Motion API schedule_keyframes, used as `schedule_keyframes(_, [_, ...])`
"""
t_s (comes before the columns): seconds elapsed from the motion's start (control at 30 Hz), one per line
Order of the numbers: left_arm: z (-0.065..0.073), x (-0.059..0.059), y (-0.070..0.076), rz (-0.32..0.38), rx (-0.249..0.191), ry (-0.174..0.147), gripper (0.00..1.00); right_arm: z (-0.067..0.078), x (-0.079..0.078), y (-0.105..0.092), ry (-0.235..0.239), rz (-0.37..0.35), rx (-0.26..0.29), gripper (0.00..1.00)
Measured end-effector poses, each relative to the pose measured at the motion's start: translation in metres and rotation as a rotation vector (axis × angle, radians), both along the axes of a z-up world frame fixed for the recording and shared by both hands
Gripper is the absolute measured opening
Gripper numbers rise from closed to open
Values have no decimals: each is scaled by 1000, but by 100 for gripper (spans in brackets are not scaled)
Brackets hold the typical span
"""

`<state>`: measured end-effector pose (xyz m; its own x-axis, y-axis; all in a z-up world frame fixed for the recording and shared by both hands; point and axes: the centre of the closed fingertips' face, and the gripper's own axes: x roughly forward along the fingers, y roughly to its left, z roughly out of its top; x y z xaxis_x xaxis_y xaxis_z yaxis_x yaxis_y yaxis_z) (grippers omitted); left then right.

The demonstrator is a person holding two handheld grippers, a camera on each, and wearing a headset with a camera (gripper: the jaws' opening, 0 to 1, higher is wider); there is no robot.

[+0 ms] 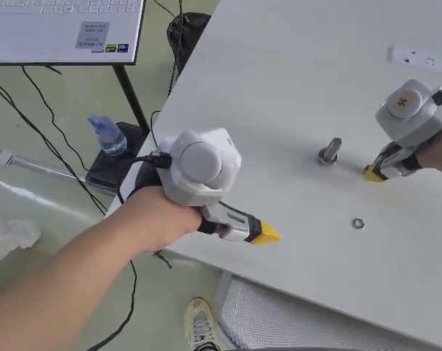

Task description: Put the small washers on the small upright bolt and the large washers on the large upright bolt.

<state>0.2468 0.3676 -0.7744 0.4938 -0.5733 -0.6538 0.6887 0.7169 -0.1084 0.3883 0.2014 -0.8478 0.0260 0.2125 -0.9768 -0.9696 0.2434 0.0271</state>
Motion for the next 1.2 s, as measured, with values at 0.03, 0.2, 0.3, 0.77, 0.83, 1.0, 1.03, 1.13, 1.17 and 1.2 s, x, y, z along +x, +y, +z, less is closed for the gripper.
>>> schedule_keyframes(0.03, [1,0,0,0,-1,2,95,1,1,0,-3,3,-1,26])
schedule_keyframes(0.2, [6,1,0,-8,13,-11,96,9,3,-1,-7,1,4,29])
schedule_keyframes(0.3, [7,0,0,-12,15,-10,96,14,5,-2,-16,4,8,30])
schedule_keyframes(0.77, [7,-5,1,6,18,8,99,39,2,-9,-45,32,20,31])
schedule_keyframes(0.83, [6,-7,0,3,22,9,99,41,0,-8,-41,34,24,31])
schedule_keyframes(1.0, [8,-8,-3,1,23,4,99,45,-8,-4,-33,47,37,32])
schedule_keyframes(1.03, [8,-9,-4,0,22,3,99,46,-9,-4,-33,48,38,32])
schedule_keyframes(1.13, [8,-10,-6,-1,24,2,99,45,-12,-4,-25,65,44,32])
schedule_keyframes(1.17, [7,-11,-6,-1,26,4,99,45,-12,-4,-24,67,44,32])
schedule_keyframes(1.2, [7,-12,-6,-1,26,4,99,46,-14,-5,-29,84,37,31])
